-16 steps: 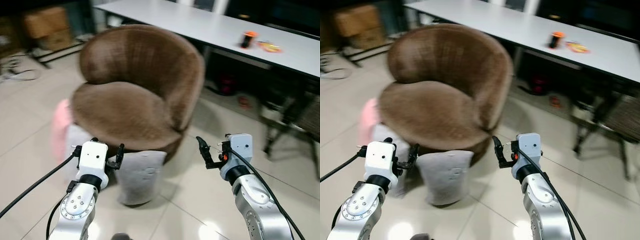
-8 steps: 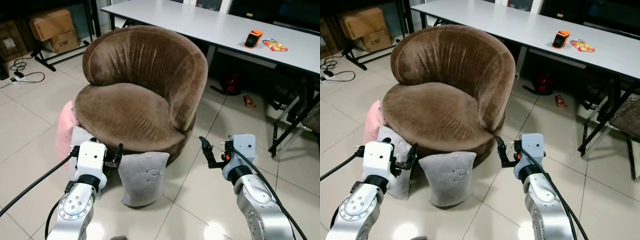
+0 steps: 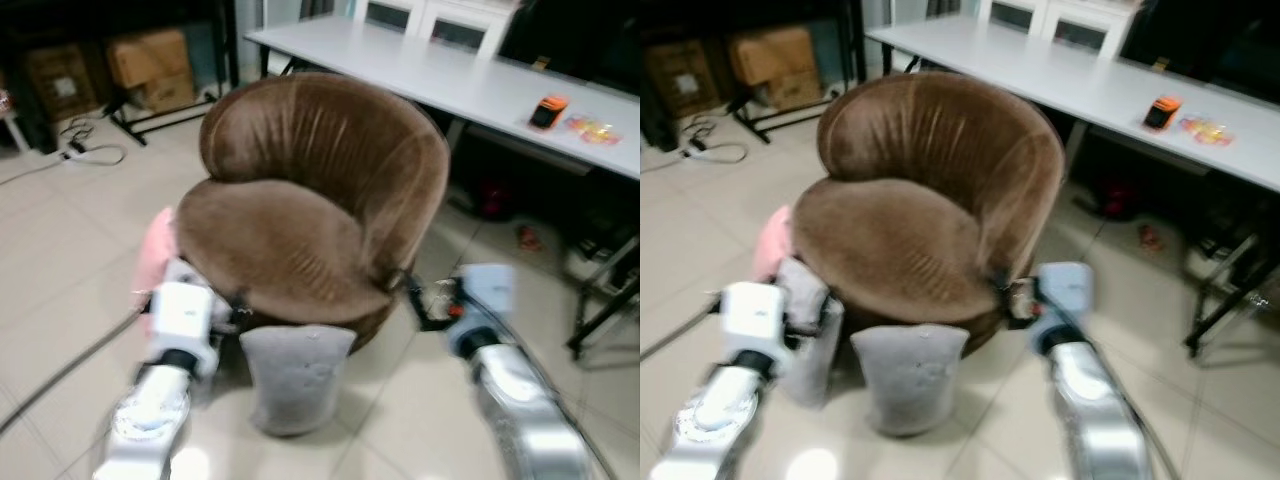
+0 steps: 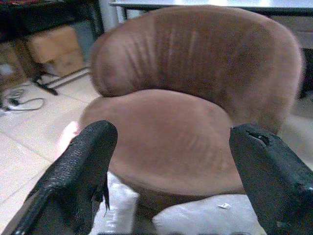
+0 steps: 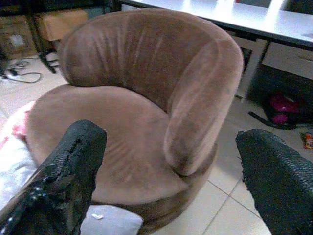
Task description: Move the pillow to the sofa from floor
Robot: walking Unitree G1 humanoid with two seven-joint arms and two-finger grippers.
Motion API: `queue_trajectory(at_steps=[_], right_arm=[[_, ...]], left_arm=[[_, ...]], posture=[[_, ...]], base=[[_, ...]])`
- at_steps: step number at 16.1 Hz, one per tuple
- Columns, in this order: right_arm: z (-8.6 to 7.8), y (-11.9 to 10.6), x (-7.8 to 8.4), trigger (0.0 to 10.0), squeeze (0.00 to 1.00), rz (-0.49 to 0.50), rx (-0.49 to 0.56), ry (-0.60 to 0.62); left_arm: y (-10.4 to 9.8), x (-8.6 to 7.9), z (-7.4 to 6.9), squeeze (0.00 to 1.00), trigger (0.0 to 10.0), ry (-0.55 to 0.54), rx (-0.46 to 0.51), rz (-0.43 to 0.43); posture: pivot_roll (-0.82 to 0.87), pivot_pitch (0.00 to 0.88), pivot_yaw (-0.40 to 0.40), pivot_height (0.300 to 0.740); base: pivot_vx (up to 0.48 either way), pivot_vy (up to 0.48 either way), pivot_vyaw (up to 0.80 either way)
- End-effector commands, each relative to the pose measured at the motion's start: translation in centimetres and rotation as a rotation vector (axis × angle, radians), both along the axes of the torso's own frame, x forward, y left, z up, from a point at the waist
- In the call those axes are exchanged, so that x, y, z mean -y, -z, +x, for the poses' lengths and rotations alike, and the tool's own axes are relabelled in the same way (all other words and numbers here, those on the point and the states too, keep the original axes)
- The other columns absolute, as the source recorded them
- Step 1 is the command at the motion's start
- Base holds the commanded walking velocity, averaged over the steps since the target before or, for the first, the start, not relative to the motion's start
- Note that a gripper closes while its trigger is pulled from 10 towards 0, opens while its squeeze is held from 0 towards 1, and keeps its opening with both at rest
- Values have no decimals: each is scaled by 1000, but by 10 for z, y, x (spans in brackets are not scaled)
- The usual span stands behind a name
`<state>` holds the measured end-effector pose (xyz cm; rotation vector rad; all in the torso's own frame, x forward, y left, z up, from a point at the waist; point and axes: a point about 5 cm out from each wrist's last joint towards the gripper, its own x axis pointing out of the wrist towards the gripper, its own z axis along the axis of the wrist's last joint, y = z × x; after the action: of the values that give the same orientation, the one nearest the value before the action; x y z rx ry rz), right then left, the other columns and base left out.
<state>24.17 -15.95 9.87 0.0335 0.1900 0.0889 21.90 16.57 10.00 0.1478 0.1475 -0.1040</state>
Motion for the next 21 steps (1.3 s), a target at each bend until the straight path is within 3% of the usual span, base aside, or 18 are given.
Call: queue_trajectory(at_steps=[1,3,5,7,8,13,16,21], right_arm=[[3,-4,-6,10000,0,11,21,-9],[2,-3,-6,10000,0,14,21,-12],[3,-8,-6,10000,0,-103,70,-31],[4,-12,-6,10000,0,-148,97,-19],[4,-20,0,10000,0,-270,190,110],[6,-14,-10,10000,0,-146,95,-48],[5,-12,-8,10000,0,-137,96,-21],[5,-10,-8,10000,0,-57,70,3]], left_arm=[[-3,-7,1,8,10000,-19,11,16],[-3,-7,2,4,10000,-15,10,17],[-3,-6,2,4,10000,-13,10,17],[-3,-6,2,4,10000,-14,11,17],[-2,-6,1,0,10000,-14,12,17],[-3,-5,1,4,10000,-19,15,13],[-3,-5,0,12,10000,-16,17,9],[-4,-6,1,8,10000,-14,20,5]], posture=[[27,0,-79,740],[25,0,-80,740],[28,0,-83,740],[31,0,-88,740],[33,0,-91,740],[39,0,-99,740],[42,0,-98,740],[36,0,-92,740]], base=[[262,0,0],[264,0,0],[262,0,0],[259,0,0],[255,0,0],[250,0,0],[250,0,800],[300,0,0]])
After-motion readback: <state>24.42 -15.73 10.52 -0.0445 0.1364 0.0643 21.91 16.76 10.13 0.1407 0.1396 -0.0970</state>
